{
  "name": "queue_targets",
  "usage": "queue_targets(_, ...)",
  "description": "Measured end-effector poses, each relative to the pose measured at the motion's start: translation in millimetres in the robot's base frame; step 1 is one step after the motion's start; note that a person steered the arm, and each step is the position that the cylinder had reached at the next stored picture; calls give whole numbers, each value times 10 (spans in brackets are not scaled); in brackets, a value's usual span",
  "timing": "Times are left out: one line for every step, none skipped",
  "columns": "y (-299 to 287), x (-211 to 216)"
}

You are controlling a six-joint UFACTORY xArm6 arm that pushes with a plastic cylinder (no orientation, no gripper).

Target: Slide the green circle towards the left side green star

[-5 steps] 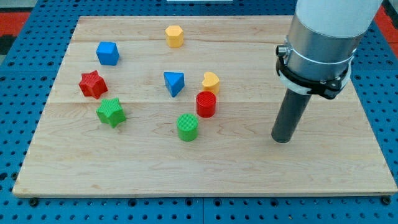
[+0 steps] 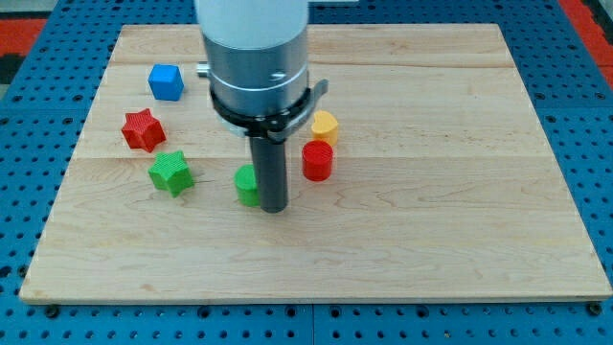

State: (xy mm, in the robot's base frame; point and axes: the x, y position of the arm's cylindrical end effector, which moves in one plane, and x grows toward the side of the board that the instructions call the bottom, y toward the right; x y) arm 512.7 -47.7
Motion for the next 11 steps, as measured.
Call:
queue_targets(202,172)
queue_targets(460,257)
queue_targets(458,257)
queue_targets(436,257)
queue_targets(300,302)
queue_targets(299,461)
queue_targets(299,473)
queue_targets(309,481)
queue_targets(639,681)
queue_targets(1347,457)
queue_targets(2234,-311)
